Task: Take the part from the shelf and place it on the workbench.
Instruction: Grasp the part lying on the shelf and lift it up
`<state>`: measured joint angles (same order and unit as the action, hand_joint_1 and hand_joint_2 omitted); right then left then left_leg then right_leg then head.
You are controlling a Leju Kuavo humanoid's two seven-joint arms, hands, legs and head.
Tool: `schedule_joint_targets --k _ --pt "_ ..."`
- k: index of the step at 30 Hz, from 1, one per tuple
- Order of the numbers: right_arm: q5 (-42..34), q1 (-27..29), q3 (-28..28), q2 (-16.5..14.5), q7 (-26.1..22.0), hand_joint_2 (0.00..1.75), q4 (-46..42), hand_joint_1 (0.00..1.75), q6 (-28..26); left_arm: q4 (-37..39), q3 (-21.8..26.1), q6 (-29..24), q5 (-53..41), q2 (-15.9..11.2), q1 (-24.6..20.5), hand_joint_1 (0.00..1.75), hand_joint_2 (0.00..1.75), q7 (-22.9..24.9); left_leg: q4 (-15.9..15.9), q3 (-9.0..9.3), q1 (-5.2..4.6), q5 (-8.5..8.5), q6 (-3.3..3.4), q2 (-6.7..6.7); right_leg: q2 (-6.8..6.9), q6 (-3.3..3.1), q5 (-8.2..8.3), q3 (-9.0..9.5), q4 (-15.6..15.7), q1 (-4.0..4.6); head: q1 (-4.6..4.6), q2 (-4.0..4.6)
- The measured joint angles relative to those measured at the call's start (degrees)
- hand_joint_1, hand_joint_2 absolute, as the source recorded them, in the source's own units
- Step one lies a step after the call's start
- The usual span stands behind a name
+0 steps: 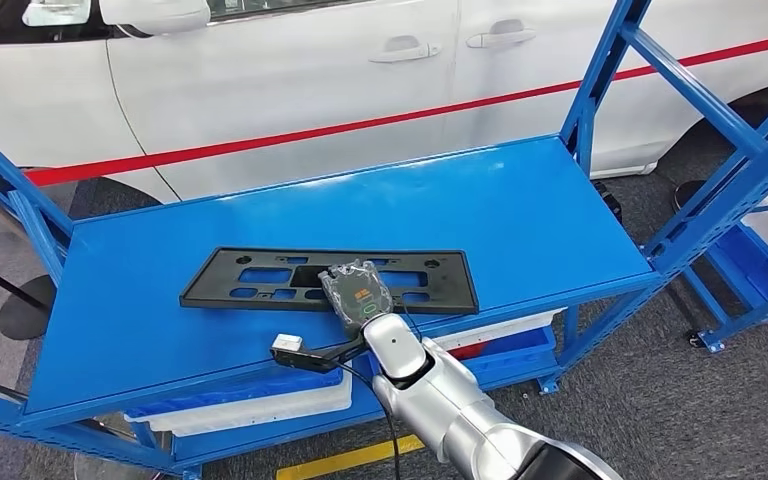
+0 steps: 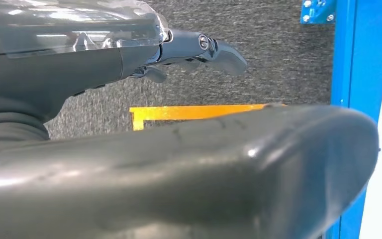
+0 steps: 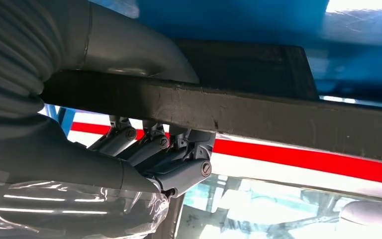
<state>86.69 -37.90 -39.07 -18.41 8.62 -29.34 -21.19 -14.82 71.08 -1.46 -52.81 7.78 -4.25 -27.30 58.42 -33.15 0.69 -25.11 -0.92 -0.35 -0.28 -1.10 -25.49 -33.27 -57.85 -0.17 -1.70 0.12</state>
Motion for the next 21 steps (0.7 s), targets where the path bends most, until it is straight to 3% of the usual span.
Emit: schedule_joint_targets --k 3,6,7,10,11,12,13,16,18,21 --pt "-5.77 0.75 0.64 0.02 -3.77 1.75 -0.33 1.75 -3.43 0.0 0.13 -0.41 0.6 0.0 0.06 0.0 0.0 0.1 -1.04 0.45 -0.4 -0.02 0.71 -0.06 -0.1 0.83 0.08 -0.07 0.04 -0.02 0.03 -0.01" --pt "-18.17 2.7 2.86 0.03 -11.55 1.75 -4.64 1.75 -5.28 0.0 0.53 -1.33 1.3 0.05 0.19 0.0 0.0 0.52 -1.7 0.9 0.11 0.33 1.53 0.13 -0.09 1.63 -1.08 -0.37 -1.25 0.06 0.09 -0.01" --pt "-23.46 3.58 3.75 0.08 -13.73 1.75 -7.86 1.75 -4.81 0.0 0.78 -1.61 1.49 0.08 0.21 0.0 0.0 0.67 -1.9 1.05 0.3 0.43 1.82 0.26 -0.07 1.91 -2.48 -1.25 -3.37 0.04 0.11 -0.01" --pt "-36.46 6.23 5.87 0.54 -15.81 1.75 -18.86 1.75 -2.14 0.0 1.52 -2.01 1.67 0.14 0.3 0.0 0.0 0.88 -1.91 1.07 0.26 0.4 2.21 0.44 -0.03 2.43 -7.72 -6.28 -14.17 -0.22 0.13 -0.01" --pt "-40.05 7.22 6.43 0.8 -16.59 1.75 -21.89 1.75 -1.68 0.0 1.68 -2.08 1.69 0.15 0.37 0.0 0.0 0.93 -1.88 1.06 0.25 0.38 2.23 0.43 -0.02 2.51 -8.14 -7.29 -16.19 -0.24 0.14 -0.01" --pt "-43.25 8.17 6.84 1.1 -17.64 1.75 -24.42 1.75 -1.47 0.0 1.84 -2.16 1.74 0.16 0.45 0.0 0.0 0.97 -1.83 1.05 0.24 0.37 2.23 0.39 -0.02 2.52 -7.55 -7.29 -16.15 -0.24 0.15 0.0" --pt "-47.15 9.33 7.28 1.54 -18.85 1.75 -27.65 1.75 -1.36 0.0 2.06 -2.2 1.83 0.17 0.53 0.0 0.0 1.0 -1.75 1.03 0.24 0.35 2.2 0.33 -0.01 2.44 -6.0 -6.15 -13.9 -0.24 0.15 0.0" --pt "-60.03 12.45 8.75 3.45 -20.34 1.75 -41.5 1.75 -0.15 0.03 2.86 -2.2 2.32 0.27 0.68 0.0 0.0 0.91 -1.3 0.86 0.06 0.16 1.8 0.11 0.12 1.73 -1.25 -0.35 -2.53 -0.02 0.13 -0.01" --pt "-66.15 13.94 9.99 5.11 -19.91 1.75 -50.91 1.75 1.53 0.06 3.33 -2.19 2.51 0.3 0.73 0.0 0.0 0.78 -1.15 0.68 -0.13 0.07 1.27 0.02 0.17 1.23 -0.79 0.69 0.0 0.21 0.14 -0.01" --pt "-71.0 16.28 11.73 7.35 -20.5 1.75 -61.58 1.75 3.27 0.07 4.07 -2.43 2.87 0.26 0.81 0.0 0.0 0.61 -0.81 0.42 -0.08 -0.33 0.4 0.04 0.14 0.37 -0.45 0.54 0.21 0.07 0.19 -0.01"
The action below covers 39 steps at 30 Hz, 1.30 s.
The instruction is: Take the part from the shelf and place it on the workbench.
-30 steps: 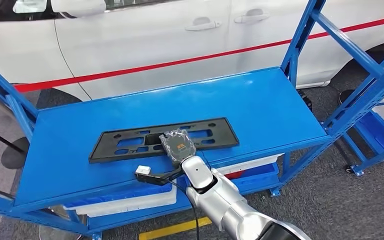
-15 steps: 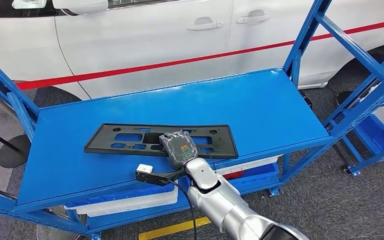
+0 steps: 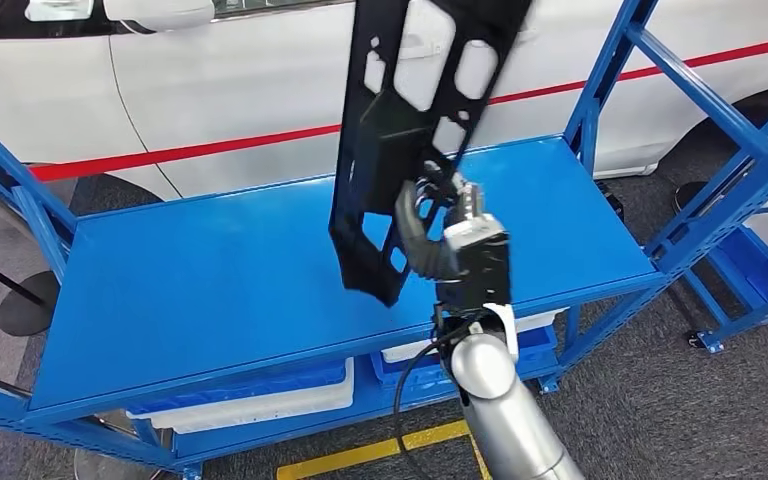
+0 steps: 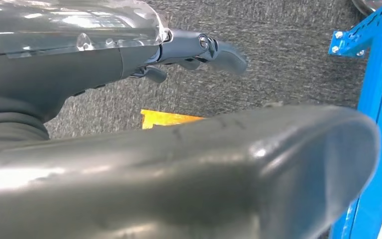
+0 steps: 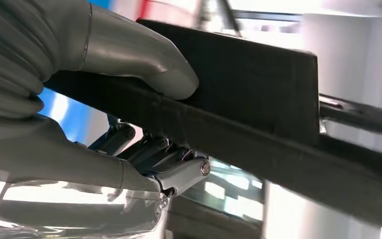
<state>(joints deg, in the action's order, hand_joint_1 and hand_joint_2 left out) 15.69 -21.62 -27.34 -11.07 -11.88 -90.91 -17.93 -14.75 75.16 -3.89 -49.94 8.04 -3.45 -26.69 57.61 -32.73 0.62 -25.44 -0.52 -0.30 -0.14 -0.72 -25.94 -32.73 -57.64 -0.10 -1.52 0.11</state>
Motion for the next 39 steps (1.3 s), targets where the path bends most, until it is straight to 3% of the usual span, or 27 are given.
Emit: schedule_joint_targets --k 2,4,5,6,7,8,9,11,14,16,18,20,21,22,23,25,27,31,33,35,36,37,38,39 --pt "-3.56 1.74 1.09 1.4 -1.67 1.75 -5.87 1.75 0.97 0.0 0.34 -0.45 0.34 -0.02 -0.04 0.0 0.0 -0.2 3.64 -1.54 0.09 -2.49 -0.49 0.06 0.1 -0.56 0.16 0.05 0.22 -0.3 -0.14 0.01" --pt "-7.37 4.36 2.43 3.08 -3.36 1.75 -10.94 1.75 2.03 0.0 0.79 -0.73 1.0 -0.02 -0.09 0.0 0.0 -0.55 11.04 -4.83 0.17 -6.31 -0.84 0.08 0.25 -0.83 0.05 0.07 0.22 -0.27 -0.26 0.0" --pt "-9.12 6.11 3.22 3.94 -4.22 1.75 -13.16 1.75 2.61 0.01 1.13 -0.87 1.4 -0.02 -0.07 0.0 0.0 -0.68 14.36 -6.39 0.2 -7.54 -0.92 0.09 0.33 -0.89 -0.02 0.08 0.19 -0.22 -0.24 0.0" --pt "-10.57 8.01 4.07 4.7 -5.07 1.75 -15.23 1.75 3.17 0.01 1.48 -1.1 1.7 -0.02 -0.02 0.0 0.0 -0.68 16.0 -7.21 0.19 -7.71 -0.92 0.09 0.36 -0.94 -0.12 0.12 0.15 -0.18 -0.24 0.0" --pt "-11.75 9.89 4.87 5.31 -5.91 1.75 -17.11 1.75 3.72 0.02 1.77 -1.4 1.91 -0.02 0.03 0.0 0.0 -0.56 15.54 -7.04 0.18 -6.82 -0.82 0.1 0.33 -0.94 -0.23 0.19 0.11 -0.14 -0.24 0.0" --pt "-12.62 11.53 5.58 5.77 -6.67 1.75 -18.76 1.75 4.24 0.02 2.01 -1.69 2.12 -0.02 0.07 0.0 0.0 -0.36 12.75 -5.71 0.15 -4.93 -0.58 0.1 0.23 -0.9 -0.36 0.35 0.08 -0.1 -0.24 0.01" --pt "-13.22 12.92 6.15 6.12 -7.24 1.75 -20.19 1.75 4.7 0.02 2.25 -1.91 2.3 -0.03 0.07 0.0 0.0 -0.15 8.64 -3.75 0.04 -2.72 -0.19 0.1 0.1 -0.84 -0.5 0.54 0.06 -0.08 -0.24 0.02" --pt "-13.96 15.01 6.96 6.68 -7.97 1.75 -22.42 1.75 5.39 0.02 2.8 -2.22 2.59 -0.19 -0.09 0.0 0.0 0.15 1.75 -0.42 -0.36 -0.22 0.73 0.1 -0.1 -0.44 -0.74 0.69 -0.06 0.01 -0.22 0.01" --pt "-14.22 16.9 7.76 7.24 -8.58 1.75 -24.46 1.75 5.49 0.02 3.29 -2.46 2.82 -0.32 -0.31 0.0 0.0 0.16 -0.42 0.46 -0.82 -0.15 1.37 0.02 -0.2 0.52 -0.75 0.49 -0.06 -0.21 -0.2 -0.01" --pt "-13.64 18.51 8.22 7.35 -9.96 1.75 -25.8 1.75 4.87 0.02 3.62 -2.5 3.2 -0.27 -0.39 0.0 0.0 0.03 -1.14 0.78 -0.54 0.41 1.73 0.07 -0.17 1.16 -1.66 0.41 -0.88 -0.26 -0.15 0.0" --pt "-12.61 21.39 8.75 7.39 -12.73 1.75 -27.5 1.75 4.39 0.02 4.05 -2.48 3.48 -0.2 -0.48 0.0 0.0 0.05 -1.7 1.01 -0.18 0.96 2.05 0.11 -0.17 1.72 -4.95 -1.41 -5.45 -0.38 -0.07 0.0" --pt "-11.94 25.25 9.16 7.42 -16.18 1.75 -29.12 1.75 4.53 0.02 4.43 -2.5 3.65 -0.13 -0.46 0.0 0.0 0.31 -1.62 0.82 -0.14 1.02 2.19 0.02 -0.16 2.14 -8.68 -4.7 -12.62 -0.62 -0.02 -0.01" --pt "-11.64 27.26 9.25 7.43 -17.98 1.75 -29.81 1.75 4.68 0.02 4.56 -2.61 3.7 -0.09 -0.42 0.0 0.0 0.54 -1.49 0.68 -0.11 1.0 2.17 0.01 -0.15 2.32 -9.43 -5.84 -15.03 -0.78 -0.02 -0.01" --pt "-11.25 29.15 9.27 7.44 -19.76 1.75 -30.52 1.75 4.8 0.02 4.65 -2.78 3.72 -0.02 -0.39 0.0 0.0 0.77 -1.31 0.53 -0.07 0.97 2.12 0.01 -0.13 2.48 -9.1 -6.13 -15.61 -0.95 -0.02 -0.01" --pt "-10.69 30.95 9.27 7.44 -21.39 1.75 -31.24 1.75 4.86 0.02 4.7 -3.07 3.68 0.1 -0.37 0.0 0.0 1.01 -1.04 0.36 0.01 0.89 2.02 0.01 -0.08 2.64 -7.66 -5.21 -13.8 -1.17 -0.03 -0.01" --pt "-9.28 34.16 9.27 7.42 -24.41 1.75 -32.87 1.75 4.88 0.01 4.73 -3.85 3.48 0.37 -0.34 0.0 0.0 1.41 -0.29 0.0 0.13 0.63 1.57 -0.02 0.0 2.89 -4.12 -1.43 -6.63 -1.57 -0.03 -0.01" --pt "-8.05 36.99 9.27 7.27 -26.31 1.75 -34.41 1.75 4.7 0.0 4.73 -4.62 3.24 0.51 -0.32 0.0 0.0 1.7 0.55 -0.33 -0.01 0.33 0.9 -0.12 -0.16 2.54 -2.36 0.84 -1.99 -1.62 -0.06 0.0" --pt "-7.43 42.63 9.28 6.7 -27.76 1.75 -37.35 1.75 5.81 0.0 4.86 -5.71 3.15 0.79 0.0 0.0 0.0 2.39 1.24 -0.8 0.03 -0.08 -0.35 -0.06 -0.49 0.65 -1.4 0.07 -1.72 -1.3 -0.04 0.0" --pt "-7.42 44.52 9.31 6.34 -27.88 1.75 -38.54 1.75 7.04 0.0 5.13 -6.21 3.16 0.84 0.15 0.0 0.0 2.95 4.78 -2.25 0.14 -3.57 -0.73 0.02 -0.68 -0.2 -0.54 -0.87 -1.59 -1.32 -0.08 0.0" --pt "-7.24 46.41 9.46 5.81 -27.94 1.75 -39.45 1.75 7.61 0.0 5.47 -6.62 3.22 0.85 0.14 0.0 0.0 3.5 12.18 -4.61 0.12 -8.92 -0.81 0.04 -0.98 -0.52 0.37 -2.12 -1.64 -1.06 -0.1 0.0" --pt "-7.17 47.26 9.6 5.61 -27.94 1.75 -39.74 1.75 7.7 0.0 5.61 -6.8 3.26 0.85 0.13 0.0 0.0 3.73 15.48 -5.38 0.1 -10.81 -0.73 0.04 -1.19 -0.58 0.86 -2.8 -1.67 -0.86 -0.1 0.0" --pt "-7.13 48.03 9.76 5.45 -27.94 1.75 -39.93 1.75 7.71 -0.01 5.71 -6.88 3.3 0.85 0.14 0.0 0.0 3.91 16.88 -5.11 0.03 -11.55 -0.5 0.03 -1.5 -0.62 1.39 -3.5 -1.71 -0.64 -0.1 0.0" --pt "-7.13 48.75 9.93 5.32 -27.94 1.75 -40.08 1.75 7.69 -0.02 5.79 -6.94 3.34 0.85 0.15 0.0 0.0 4.08 15.94 -3.64 -0.1 -11.22 -0.12 -0.04 -1.91 -0.63 1.93 -4.14 -1.73 -0.41 -0.1 0.0" --pt "-7.13 49.38 10.09 5.19 -27.94 1.75 -40.25 1.75 7.63 -0.03 5.84 -6.97 3.35 0.85 0.14 0.0 0.0 4.2 12.37 -0.89 -0.31 -10.0 0.48 -0.34 -2.4 -0.6 2.44 -4.68 -1.73 -0.2 -0.1 -0.01"
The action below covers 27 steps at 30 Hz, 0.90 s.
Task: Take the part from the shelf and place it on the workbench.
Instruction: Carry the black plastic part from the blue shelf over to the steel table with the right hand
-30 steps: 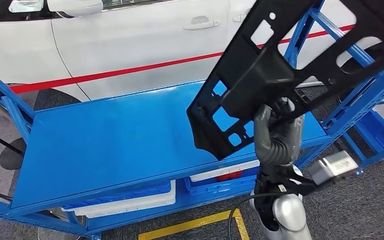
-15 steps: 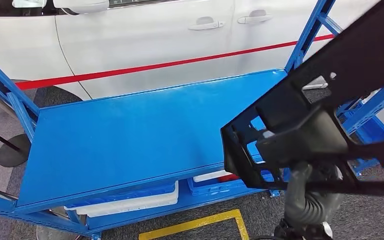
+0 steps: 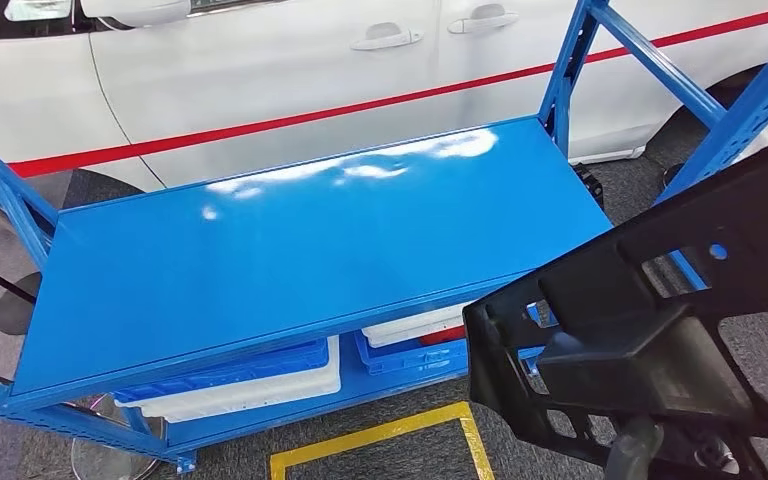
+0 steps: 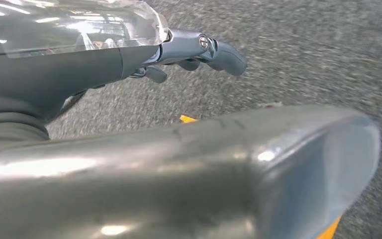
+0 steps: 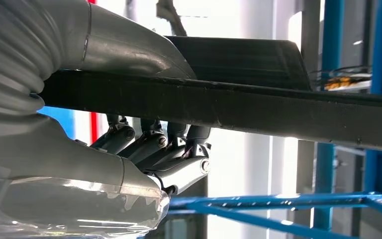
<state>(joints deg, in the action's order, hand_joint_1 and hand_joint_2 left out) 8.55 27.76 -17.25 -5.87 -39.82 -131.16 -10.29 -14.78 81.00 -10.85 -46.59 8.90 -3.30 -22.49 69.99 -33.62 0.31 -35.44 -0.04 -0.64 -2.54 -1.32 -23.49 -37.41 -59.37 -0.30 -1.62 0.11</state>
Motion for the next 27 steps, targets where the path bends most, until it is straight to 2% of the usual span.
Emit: schedule_joint_targets --k 2,3,4,5,7,8,9,11,12,13,14,15,16,17,18,19,20,21,22,23,24,26,27 --pt "-0.03 1.08 0.35 -0.35 0.0 1.75 -0.37 1.75 -0.06 -0.08 0.12 -0.03 -0.02 -0.08 -0.04 0.0 0.0 0.2 -8.92 6.04 -0.62 2.23 1.5 -1.59 -0.94 0.16 1.14 -0.84 0.06 0.36 0.05 -0.01" --pt "-0.17 1.48 0.55 -0.56 -0.01 1.75 -0.5 1.75 0.02 -0.13 0.16 -0.07 -0.08 -0.15 -0.05 0.0 0.0 0.22 -11.95 7.83 -0.96 2.92 2.08 -2.29 -1.39 0.41 1.7 -1.09 0.18 0.34 -0.02 -0.01" --pt "-0.39 1.83 0.78 -0.8 -0.01 1.75 -0.56 1.75 0.22 -0.18 0.2 -0.1 -0.16 -0.21 -0.06 0.0 0.0 0.22 -13.32 8.46 -1.26 3.21 2.41 -2.63 -1.75 0.72 2.22 -1.22 0.36 0.21 -0.12 -0.01" --pt "-0.7 2.24 1.08 -1.11 -0.01 1.75 -0.6 1.75 0.53 -0.22 0.22 -0.12 -0.29 -0.27 -0.06 0.0 0.0 0.22 -13.59 8.3 -1.54 3.59 2.54 -2.43 -2.18 1.17 2.83 -1.25 0.7 0.04 -0.25 -0.01" --pt "-1.26 3.04 1.79 -1.8 0.0 1.75 -0.77 1.75 1.14 -0.24 0.22 -0.08 -0.63 -0.19 -0.06 0.0 0.0 0.21 -14.32 7.97 -1.56 5.07 2.74 -1.29 -2.9 1.84 3.73 -1.44 1.35 -0.17 -0.48 0.0" --pt "-1.42 3.4 2.18 -2.13 -0.01 1.75 -0.92 1.75 1.37 -0.27 0.22 -0.02 -0.78 -0.13 -0.05 0.0 0.0 0.19 -14.85 7.59 -1.39 6.04 2.91 -0.62 -2.46 2.03 2.88 -1.9 0.91 -0.15 -0.46 0.0" --pt "-1.48 3.61 2.55 -2.37 -0.03 1.75 -1.06 1.75 1.54 -0.3 0.22 0.08 -0.89 -0.08 0.01 0.0 0.0 0.18 -15.34 7.05 -1.15 6.97 3.04 0.14 -1.47 2.2 0.81 -2.69 -0.65 -0.13 -0.41 0.0" --pt "-1.38 3.88 3.29 -2.71 -0.03 1.75 -1.24 1.75 1.89 -0.37 0.23 0.31 -1.1 -0.07 0.23 0.0 0.0 0.16 -15.65 5.6 -0.96 8.38 3.22 1.78 1.11 2.79 -5.56 -4.73 -7.23 -0.45 -0.26 0.0" --pt "-1.26 3.97 3.61 -2.86 -0.02 1.75 -1.25 1.75 2.01 -0.38 0.23 0.42 -1.21 -0.08 0.34 0.0 0.0 0.17 -15.52 4.81 -0.96 8.86 3.15 2.66 1.84 3.26 -7.76 -5.36 -10.98 -0.72 -0.21 0.0" --pt "-1.15 4.08 3.9 -3.01 -0.01 1.75 -1.25 1.75 2.08 -0.39 0.24 0.46 -1.29 -0.08 0.37 0.0 0.0 0.17 -15.31 3.99 -0.95 9.3 3.02 3.55 2.22 3.73 -8.51 -5.32 -13.8 -0.99 -0.19 0.0" --pt "-1.05 4.18 4.13 -3.14 0.0 1.75 -1.26 1.75 2.1 -0.39 0.25 0.49 -1.33 -0.07 0.36 0.0 0.0 0.17 -15.01 3.17 -0.95 9.67 2.84 4.42 2.46 4.12 -7.94 -4.41 -14.98 -1.24 -0.19 0.0" --pt "-0.97 4.26 4.34 -3.26 0.0 1.75 -1.27 1.75 2.09 -0.39 0.24 0.57 -1.38 -0.07 0.32 0.0 0.0 0.13 -14.63 2.34 -0.94 9.93 2.65 5.21 2.78 4.4 -6.62 -2.47 -14.18 -1.43 -0.17 0.0" --pt "-0.85 4.32 4.55 -3.38 0.0 1.75 -1.28 1.75 2.08 -0.39 0.23 0.77 -1.4 -0.07 0.27 0.0 0.0 0.02 -14.16 1.62 -0.93 10.1 2.44 5.9 3.52 4.57 -5.48 0.55 -11.46 -1.59 -0.17 0.0" --pt "-0.68 4.35 4.74 -3.5 0.0 1.75 -1.31 1.75 1.99 -0.4 0.23 1.04 -1.43 -0.09 0.22 0.0 0.0 -0.13 -13.54 0.94 -1.01 10.17 2.15 6.51 4.93 4.6 -5.42 4.39 -7.38 -1.6 -0.17 0.0" --pt "-0.47 4.36 4.9 -3.64 0.0 1.75 -1.36 1.75 1.86 -0.43 0.22 1.39 -1.47 -0.13 0.18 0.0 0.0 -0.34 -12.9 0.45 -1.07 10.17 1.84 7.03 6.18 4.25 -6.12 7.75 -3.37 -1.44 -0.23 0.0" --pt "-0.28 4.43 5.02 -3.83 -0.01 1.75 -1.45 1.75 1.65 -0.45 0.22 1.77 -1.51 -0.19 0.12 0.0 0.0 -0.57 -12.33 0.27 -1.13 10.23 1.48 7.53 7.18 3.77 -7.12 10.1 -0.25 -1.28 -0.29 0.0" --pt "-0.13 4.53 5.15 -3.98 -0.03 1.75 -1.54 1.75 1.34 -0.47 0.22 2.13 -1.61 -0.26 0.05 0.0 0.0 -0.79 -11.98 0.23 -1.12 10.35 1.11 8.04 7.58 3.18 -7.98 11.25 1.53 -1.06 -0.31 0.0" --pt "0.0 4.68 5.33 -4.15 -0.05 1.75 -1.6 1.75 1.02 -0.48 0.22 2.53 -1.73 -0.37 0.01 0.0 0.0 -1.06 -11.86 0.35 -0.99 10.58 0.72 8.6 7.09 2.44 -8.05 11.12 2.03 -0.9 -0.29 0.0" --pt "0.05 4.9 5.61 -4.34 -0.07 1.75 -1.64 1.75 0.81 -0.48 0.23 2.89 -1.7 -0.57 -0.04 0.0 0.0 -1.44 -11.72 0.41 -0.79 10.61 0.25 8.5 6.58 1.88 -7.7 10.78 2.15 -0.93 -0.22 0.0" --pt "-0.02 5.02 5.92 -4.49 -0.07 1.75 -1.62 1.75 0.82 -0.49 0.28 3.14 -1.39 -0.77 -0.02 0.0 0.0 -1.96 -11.11 0.14 -0.56 9.95 -0.22 7.44 5.99 1.3 -7.24 10.41 2.22 -0.94 -0.16 0.0" --pt "-0.1 5.04 6.21 -4.63 -0.06 1.75 -1.55 1.75 1.13 -0.49 0.45 3.27 -0.77 -0.95 0.04 0.0 0.0 -2.6 -9.55 -0.47 -0.35 8.5 -0.65 5.8 5.33 0.77 -6.73 9.93 2.31 -0.98 -0.15 0.0" --pt "-0.16 4.7 6.64 -4.88 -0.03 1.75 -1.16 1.75 2.17 -0.51 1.17 3.2 0.8 -1.12 0.29 0.0 0.0 -3.93 -3.33 -2.73 -0.11 3.86 -1.12 2.26 3.9 0.12 -5.83 8.82 2.3 -0.95 -0.19 0.0" --pt "-0.07 4.47 6.91 -5.07 -0.02 1.75 -0.85 1.75 2.6 -0.54 1.57 3.15 1.28 -1.15 0.45 0.0 0.0 -4.47 0.36 -3.92 -0.07 1.9 -1.16 1.54 3.03 0.0 -5.44 8.3 2.24 -0.84 -0.2 0.0"
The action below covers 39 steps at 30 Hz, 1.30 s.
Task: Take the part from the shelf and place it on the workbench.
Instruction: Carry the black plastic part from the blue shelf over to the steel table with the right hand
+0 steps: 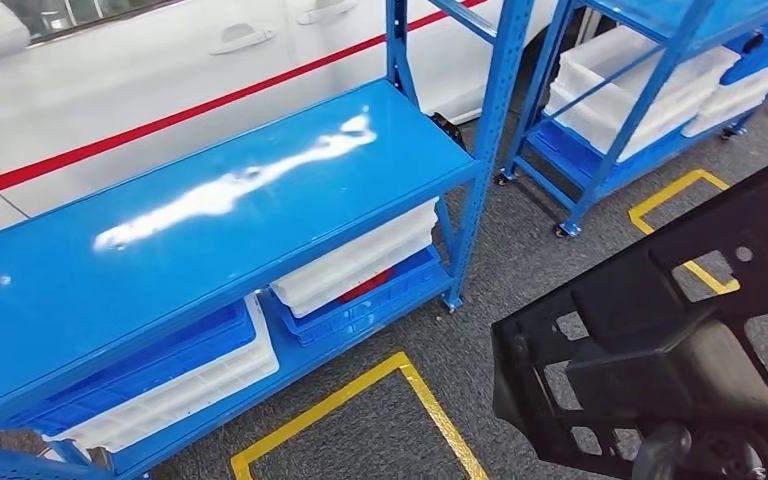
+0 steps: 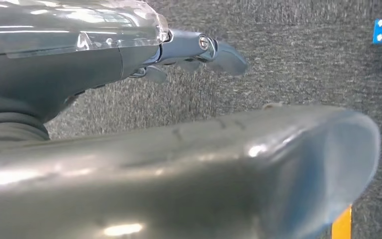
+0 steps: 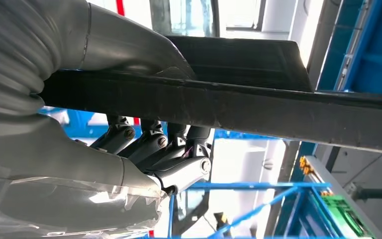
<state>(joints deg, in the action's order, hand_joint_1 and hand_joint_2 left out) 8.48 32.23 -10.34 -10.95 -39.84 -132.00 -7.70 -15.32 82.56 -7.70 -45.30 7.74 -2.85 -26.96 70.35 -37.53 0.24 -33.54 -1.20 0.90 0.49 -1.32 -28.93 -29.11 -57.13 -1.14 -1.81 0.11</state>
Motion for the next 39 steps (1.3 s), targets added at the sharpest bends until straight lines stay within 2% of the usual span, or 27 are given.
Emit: schedule_joint_targets --k 1,2,4,6,7,8,10,12,14,16,17,18,19,21,23,25,26,28,29,30,31,32,33,34,36,37,39 --pt "0.1 -0.15 0.39 -0.26 0.02 1.75 0.33 1.75 0.27 -0.04 0.29 -0.04 0.2 -0.04 0.13 0.0 0.0 -0.44 2.58 -0.67 0.0 -0.97 0.04 -0.28 -0.87 -0.04 0.34 -0.46 -0.09 0.12 -0.01 0.0" --pt "0.15 -0.22 0.87 -0.59 0.03 1.75 0.64 1.75 0.43 -0.08 0.45 -0.07 0.19 -0.13 0.21 0.0 0.0 -0.79 3.41 -0.55 -0.01 -0.88 0.14 -0.39 -1.72 -0.02 0.61 -0.84 -0.2 0.22 -0.01 0.0" --pt "0.15 -0.25 1.92 -1.27 0.05 1.75 1.17 1.75 0.58 -0.15 0.66 -0.07 -0.06 -0.32 0.23 0.0 0.0 -1.33 -1.45 2.75 -0.02 2.18 0.63 -0.92 -3.33 0.11 0.94 -1.37 -0.51 0.38 -0.02 0.0" --pt "0.15 -0.29 3.01 -1.95 0.05 1.75 1.56 1.75 1.0 -0.26 0.87 0.02 -0.35 -0.65 0.22 0.0 0.0 -1.76 -9.24 7.15 -0.01 4.83 1.35 -3.65 -4.71 0.42 1.17 -1.79 -0.77 0.38 0.01 0.0" --pt "0.15 -0.32 3.67 -2.31 0.05 1.75 1.68 1.75 1.4 -0.32 0.94 0.11 -0.58 -0.82 0.25 0.0 0.0 -1.93 -11.66 8.44 -0.04 5.29 1.58 -4.85 -5.31 0.69 1.34 -2.01 -0.87 0.31 0.02 0.0" --pt "0.11 -0.33 4.47 -2.71 0.05 1.75 1.76 1.75 1.97 -0.38 0.98 0.17 -0.91 -0.96 0.27 0.0 0.0 -2.11 -12.89 9.05 -0.09 5.2 1.72 -5.55 -5.9 1.03 1.55 -2.29 -0.91 0.2 0.02 0.0" --pt "0.19 -0.29 6.27 -3.57 0.04 1.75 1.81 1.75 3.71 -0.42 0.95 -0.27 -2.03 -1.06 0.09 0.0 0.0 -2.32 -13.68 9.18 -0.03 5.37 1.89 -4.48 -6.73 1.77 1.91 -2.8 -1.05 0.11 0.02 0.0" --pt "0.66 -0.39 8.01 -4.47 0.03 1.75 1.86 1.75 5.72 -0.43 0.67 -1.28 -3.36 -1.08 -0.27 0.0 0.0 -2.28 -14.48 9.17 0.23 5.82 2.39 -2.93 -4.63 2.24 0.64 -3.99 -2.92 0.32 0.16 0.0" --pt "1.17 -0.64 9.29 -5.14 0.02 1.75 2.0 1.75 6.78 -0.43 0.27 -1.96 -4.2 -1.08 -0.4 0.0 0.0 -2.08 -14.81 9.03 0.23 6.1 2.8 -1.25 -1.7 2.55 -2.88 -6.91 -8.8 0.38 0.34 0.0" --pt "1.34 -0.76 10.22 -5.57 0.03 1.75 2.24 1.75 6.97 -0.43 -0.12 -2.72 -5.1 -1.09 -0.39 0.0 0.0 -1.94 -14.71 8.76 0.11 6.12 2.88 0.51 -0.98 2.92 -5.6 -10.02 -15.51 0.21 0.4 0.0" --pt "1.34 -0.75 10.69 -5.8 0.04 1.75 2.35 1.75 7.05 -0.43 -0.44 -3.26 -5.92 -1.05 -0.38 0.0 0.0 -1.88 -14.62 8.68 0.08 6.1 2.84 1.35 -0.85 3.07 -5.54 -10.48 -16.75 0.13 0.4 0.0" --pt "1.36 -0.75 11.21 -6.06 0.04 1.75 2.41 1.75 7.21 -0.43 -0.94 -3.87 -7.02 -0.94 -0.4 0.0 0.0 -1.7 -14.48 8.63 0.08 6.03 2.76 2.16 -0.59 3.18 -4.35 -9.67 -15.55 0.04 0.41 0.0" --pt "1.37 -0.73 11.71 -6.32 0.04 1.75 2.43 1.75 7.4 -0.41 -1.53 -4.35 -8.04 -0.78 -0.42 0.0 0.0 -1.43 -14.29 8.63 0.1 5.91 2.61 2.86 -0.09 3.23 -2.53 -7.86 -12.44 -0.05 0.42 0.0" --pt "1.32 -0.71 12.75 -6.8 0.03 1.75 2.36 1.75 7.8 -0.38 -2.6 -4.84 -9.14 -0.42 -0.49 0.0 0.0 -0.48 -13.69 8.69 -0.11 5.43 2.05 4.03 2.56 2.97 0.16 -3.77 -4.85 -0.03 0.39 0.0" --pt "1.22 -0.62 13.87 -7.2 0.02 1.75 2.15 1.75 8.1 -0.33 -2.98 -4.91 -8.71 -0.12 -0.6 0.0 0.0 0.48 -13.27 8.85 -0.46 5.03 1.46 4.94 4.0 2.21 0.61 -2.31 -1.78 0.22 0.25 0.0" --pt "1.07 -0.41 15.0 -7.57 0.01 1.75 1.83 1.75 8.1 -0.28 -3.0 -4.85 -7.79 0.2 -0.76 0.0 0.0 1.22 -13.21 9.07 -0.51 4.87 0.97 5.85 2.78 1.39 0.84 -2.6 -1.81 0.35 0.13 0.0" --pt "0.98 -0.27 15.46 -7.75 0.0 1.75 1.61 1.75 7.93 -0.24 -2.99 -4.82 -7.4 0.34 -0.85 0.0 0.0 1.63 -12.87 9.01 -0.39 4.45 0.64 5.37 2.17 1.02 1.04 -2.75 -1.7 0.28 0.11 0.0" --pt "0.86 -0.1 16.13 -8.08 -0.01 1.75 1.23 1.75 7.61 -0.13 -2.96 -4.85 -7.01 0.55 -0.85 0.0 0.0 2.74 -9.47 7.64 -0.09 1.77 0.04 2.65 0.9 0.3 1.49 -3.09 -1.49 0.11 0.07 0.0" --pt "0.85 -0.06 16.34 -8.21 -0.01 1.75 1.14 1.75 7.53 -0.08 -2.94 -4.87 -6.94 0.61 -0.8 0.0 0.0 3.3 -6.03 6.17 0.02 -0.37 -0.15 0.98 0.26 0.07 1.64 -3.31 -1.48 0.11 0.05 0.0" --pt "0.85 -0.07 16.52 -8.29 -0.01 1.75 1.13 1.75 7.52 -0.04 -2.91 -4.91 -6.9 0.65 -0.71 0.0 0.0 3.78 -1.99 4.42 0.05 -2.47 -0.21 0.11 -0.42 -0.09 1.75 -3.52 -1.5 0.18 0.05 0.0" --pt "0.85 -0.05 16.66 -8.33 -0.01 1.75 1.13 1.75 7.52 0.01 -2.89 -4.92 -6.86 0.69 -0.62 0.0 0.0 4.15 1.68 2.78 0.06 -3.87 -0.18 -0.23 -1.22 -0.19 1.84 -3.69 -1.54 0.29 0.05 0.0" --pt "0.84 -0.03 16.79 -8.33 -0.01 1.75 1.13 1.75 7.52 0.07 -2.88 -4.92 -6.83 0.73 -0.55 0.0 0.0 4.35 3.72 1.85 0.06 -4.16 -0.08 -0.35 -2.05 -0.24 1.91 -3.8 -1.6 0.4 0.06 0.0" --pt "0.84 -0.02 16.91 -8.33 -0.01 1.75 1.13 1.75 7.52 0.11 -2.87 -4.93 -6.81 0.78 -0.51 0.0 0.0 4.5 3.64 1.87 0.06 -3.28 0.09 -0.44 -2.88 -0.25 1.96 -3.83 -1.67 0.48 0.07 0.0" --pt "0.85 -0.02 17.02 -8.33 -0.01 1.75 1.13 1.75 7.52 0.15 -2.87 -4.93 -6.81 0.81 -0.52 0.0 0.0 4.62 1.16 2.99 0.05 -1.28 0.36 -0.72 -3.75 -0.23 1.98 -3.78 -1.74 0.56 0.07 0.0" --pt "1.24 -0.03 17.2 -8.37 -0.01 1.75 1.13 1.75 7.55 0.17 -2.86 -4.92 -6.86 0.74 -0.55 0.0 0.0 4.74 -6.96 6.52 0.05 2.99 1.05 -3.18 -5.21 -0.06 2.06 -3.74 -1.87 0.64 0.11 0.01" --pt "1.71 -0.05 17.26 -8.41 -0.01 1.75 1.11 1.75 7.58 0.17 -2.85 -4.9 -6.95 0.68 -0.54 0.0 0.0 4.68 -10.24 7.84 0.03 4.2 1.33 -4.6 -5.95 0.18 2.17 -3.91 -1.95 0.57 0.13 0.01" --pt "3.01 0.01 17.35 -8.51 0.0 1.75 1.05 1.75 7.45 0.17 -2.82 -4.76 -7.17 0.52 -0.58 0.0 0.0 4.29 -12.51 8.56 -0.13 4.45 1.62 -6.07 -7.29 0.99 2.58 -4.52 -1.98 0.24 0.15 0.0"
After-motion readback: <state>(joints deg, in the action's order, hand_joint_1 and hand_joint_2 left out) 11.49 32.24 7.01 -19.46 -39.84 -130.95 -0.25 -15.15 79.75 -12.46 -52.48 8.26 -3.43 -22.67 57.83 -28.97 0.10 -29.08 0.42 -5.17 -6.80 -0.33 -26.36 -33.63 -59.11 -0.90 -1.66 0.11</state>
